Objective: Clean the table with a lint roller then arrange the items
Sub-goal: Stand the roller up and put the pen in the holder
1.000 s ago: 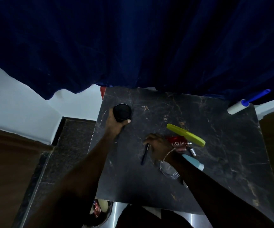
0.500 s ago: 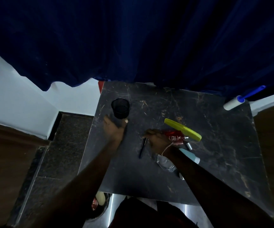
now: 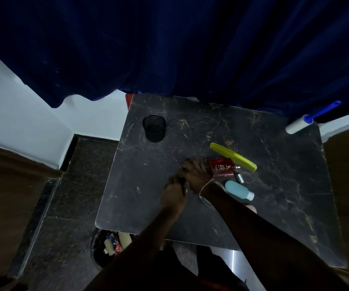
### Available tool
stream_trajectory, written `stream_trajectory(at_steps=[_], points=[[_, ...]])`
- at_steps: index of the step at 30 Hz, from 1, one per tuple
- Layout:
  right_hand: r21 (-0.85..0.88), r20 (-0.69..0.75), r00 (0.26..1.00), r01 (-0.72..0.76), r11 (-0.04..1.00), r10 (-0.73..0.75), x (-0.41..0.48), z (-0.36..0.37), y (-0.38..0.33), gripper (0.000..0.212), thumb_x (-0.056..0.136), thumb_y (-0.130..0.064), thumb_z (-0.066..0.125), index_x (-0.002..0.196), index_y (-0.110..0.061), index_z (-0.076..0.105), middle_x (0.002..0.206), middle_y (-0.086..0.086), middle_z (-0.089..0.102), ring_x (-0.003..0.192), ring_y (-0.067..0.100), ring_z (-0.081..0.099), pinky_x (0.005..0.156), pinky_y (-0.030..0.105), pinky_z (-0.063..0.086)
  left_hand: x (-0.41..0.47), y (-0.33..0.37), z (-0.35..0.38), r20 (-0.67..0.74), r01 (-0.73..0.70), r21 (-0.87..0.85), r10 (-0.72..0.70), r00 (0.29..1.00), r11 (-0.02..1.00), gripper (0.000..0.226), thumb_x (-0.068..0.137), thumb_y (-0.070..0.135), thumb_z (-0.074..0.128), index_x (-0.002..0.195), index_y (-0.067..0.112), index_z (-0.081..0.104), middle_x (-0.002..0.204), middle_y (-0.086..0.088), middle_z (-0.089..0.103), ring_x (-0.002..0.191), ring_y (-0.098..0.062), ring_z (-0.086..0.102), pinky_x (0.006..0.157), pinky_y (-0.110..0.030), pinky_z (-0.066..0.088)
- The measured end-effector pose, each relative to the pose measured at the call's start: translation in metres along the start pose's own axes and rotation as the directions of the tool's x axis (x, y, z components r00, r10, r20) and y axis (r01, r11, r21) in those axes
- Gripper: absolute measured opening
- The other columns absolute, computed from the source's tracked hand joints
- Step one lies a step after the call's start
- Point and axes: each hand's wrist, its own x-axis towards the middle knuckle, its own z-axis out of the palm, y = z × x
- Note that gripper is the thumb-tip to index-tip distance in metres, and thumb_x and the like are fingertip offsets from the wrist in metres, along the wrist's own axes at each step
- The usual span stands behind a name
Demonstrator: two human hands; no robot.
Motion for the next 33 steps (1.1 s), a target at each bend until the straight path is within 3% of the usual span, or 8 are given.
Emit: stream_trajectory(at_steps=[2,6,11,16,21,24,28,33], points=[[-0.007,-0.007,1.000,0.002,1.000,-0.002,-0.001,-0.001,-0.001,0.042,0.085,-0.014,0.047,0.125,-0.022,0.057,0.150,0.009,0.034,0.137,0.039,0.027,0.102,0.050,0.033,0.001,0.002,-0.002,-0.016,-0.003,0.010,0.003,1.000,1.000,0.043,0.103,0.036,0.044,0.133,0.008,0.056,0.133,-0.015,0.059,0.116,-0.036,0.064,0.094,-0.042,0.051],[-0.012,0.012,1.000,0.020,1.000,-0.020,0.000,-0.002,0.001,0.050,0.080,-0.014,0.060,0.128,-0.028,0.056,0.149,0.005,0.037,0.132,0.038,0.032,0.098,0.050,0.035,0.011,-0.011,0.005,-0.004,-0.071,-0.059,0.071,0.997,0.996,0.083,0.083,0.051,0.009,0.131,0.010,0.064,0.128,-0.015,0.065,0.117,-0.032,0.063,0.098,-0.039,0.048],[0.030,-0.139,0.985,0.103,0.994,-0.098,-0.001,-0.022,0.005,0.048,0.064,-0.021,0.080,0.110,-0.017,0.066,0.118,0.007,0.062,0.107,0.036,0.055,0.088,0.046,0.044,0.012,-0.014,-0.034,0.023,-0.091,-0.123,0.095,0.995,0.988,0.040,0.102,0.026,0.049,0.129,0.000,0.062,0.130,-0.026,0.062,0.121,-0.043,0.060,0.105,-0.047,0.048],[0.078,-0.317,0.942,0.140,0.987,-0.108,0.018,-0.045,0.003,0.043,0.087,-0.034,0.039,0.109,-0.009,0.067,0.109,0.013,0.067,0.100,0.034,0.064,0.087,0.040,0.053,0.024,0.001,-0.083,-0.268,-0.259,-0.143,0.214,0.939,0.955,0.011,0.096,0.009,0.065,0.103,0.002,0.067,0.101,-0.016,0.067,0.086,-0.033,0.066,0.080,-0.034,0.047],[0.375,-0.423,0.904,0.105,0.921,0.069,0.031,-0.087,0.001,0.030,0.093,-0.023,0.056,0.122,-0.016,0.056,0.106,0.015,0.067,0.098,0.035,0.063,0.074,0.034,0.047,0.035,0.018,-0.127,-0.429,-0.368,-0.199,0.257,0.866,0.908,0.025,0.091,0.021,0.076,0.111,0.007,0.067,0.101,-0.008,0.063,0.083,-0.020,0.062,0.073,-0.017,0.044],[0.648,-0.417,0.850,0.032,0.761,0.320,0.040,-0.110,0.003,0.040,0.089,-0.018,0.063,0.126,-0.023,0.049,0.091,0.006,0.070,0.086,0.028,0.067,0.071,0.027,0.047,0.041,0.018,-0.139,-0.463,-0.344,-0.270,0.192,0.865,0.899,0.043,0.091,0.031,0.078,0.126,0.011,0.063,0.110,0.000,0.060,0.091,-0.010,0.060,0.073,-0.004,0.041],[0.812,-0.439,0.781,0.133,0.569,0.444,0.061,-0.127,0.018,0.080,0.082,-0.011,0.072,0.146,-0.036,0.031,0.072,-0.006,0.063,0.070,0.008,0.063,0.076,0.020,0.051,0.047,0.011,-0.142,-0.439,-0.280,-0.231,0.157,0.885,0.932,0.056,0.091,0.039,0.077,0.136,0.012,0.057,0.130,-0.005,0.056,0.106,-0.014,0.059,0.087,-0.029,0.052],[0.809,-0.470,0.795,0.215,0.546,0.383,0.094,-0.141,0.027,0.069,0.082,-0.013,0.071,0.138,-0.037,0.041,0.073,0.004,0.067,0.071,0.017,0.066,0.073,0.028,0.054,0.048,0.006,-0.148,-0.419,-0.181,-0.189,0.088,0.904,0.965,0.064,0.088,0.038,0.079,0.139,0.008,0.054,0.136,-0.010,0.055,0.119,-0.024,0.057,0.094,-0.031,0.047]])
